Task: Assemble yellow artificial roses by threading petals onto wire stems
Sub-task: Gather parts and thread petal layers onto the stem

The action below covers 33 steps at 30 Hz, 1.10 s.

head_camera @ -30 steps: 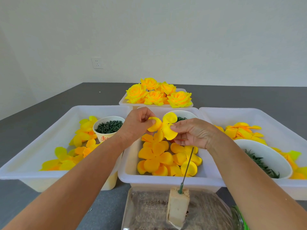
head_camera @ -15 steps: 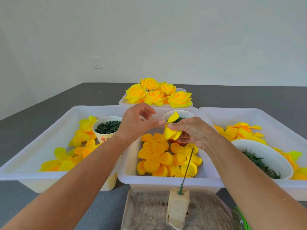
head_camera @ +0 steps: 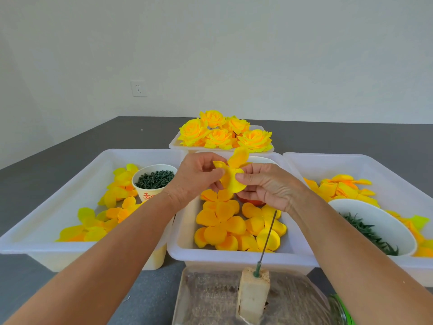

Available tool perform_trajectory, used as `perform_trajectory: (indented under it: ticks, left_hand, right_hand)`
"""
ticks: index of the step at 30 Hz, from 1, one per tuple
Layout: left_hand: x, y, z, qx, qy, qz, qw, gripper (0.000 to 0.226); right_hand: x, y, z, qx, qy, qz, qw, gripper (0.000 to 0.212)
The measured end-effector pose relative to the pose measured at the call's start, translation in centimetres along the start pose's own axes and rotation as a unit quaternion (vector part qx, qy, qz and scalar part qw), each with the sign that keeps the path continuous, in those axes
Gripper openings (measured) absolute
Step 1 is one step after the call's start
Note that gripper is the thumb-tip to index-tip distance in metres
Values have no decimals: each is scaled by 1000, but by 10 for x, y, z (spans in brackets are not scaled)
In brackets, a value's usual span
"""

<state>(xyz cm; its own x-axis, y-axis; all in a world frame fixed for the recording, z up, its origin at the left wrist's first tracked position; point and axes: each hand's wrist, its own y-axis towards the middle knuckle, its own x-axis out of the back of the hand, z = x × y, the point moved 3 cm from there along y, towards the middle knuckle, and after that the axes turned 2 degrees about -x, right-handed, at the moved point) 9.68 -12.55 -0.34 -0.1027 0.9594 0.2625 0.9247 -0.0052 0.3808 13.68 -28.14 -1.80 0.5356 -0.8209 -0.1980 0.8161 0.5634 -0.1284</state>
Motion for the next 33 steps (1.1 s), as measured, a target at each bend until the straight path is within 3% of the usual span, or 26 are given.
perform_trajectory:
  ticks: [5, 9, 14, 22, 26, 29, 33]
  left_hand:
    - [10, 4, 7, -11, 41, -85, 996, 16]
    - [9, 4, 9, -16, 49, -74, 996, 21]
    - [6, 4, 7, -10, 46, -54, 997, 18]
    - [-5, -1, -1, -16, 65, 51, 996, 30]
    - [-8, 0, 2, -2, 81, 62, 995, 18]
    - [-9, 0, 4, -11, 98, 74, 992, 21]
    - [-8, 1, 7, -13, 59, 75, 995, 15]
  right_hand:
    - [7, -3, 2, 24, -61, -83, 994, 11]
    - [7, -3, 1, 27, -94, -118, 988, 11]
    - [12, 0, 2, 26, -85, -196, 977, 28]
    - [9, 2, -2, 16, -120, -198, 973, 35]
    - [8, 3, -2, 15, -134, -199, 971, 40]
    - [2, 3, -3, 16, -150, -172, 973, 40]
    - [-5, 2, 1, 34, -49, -73, 996, 38]
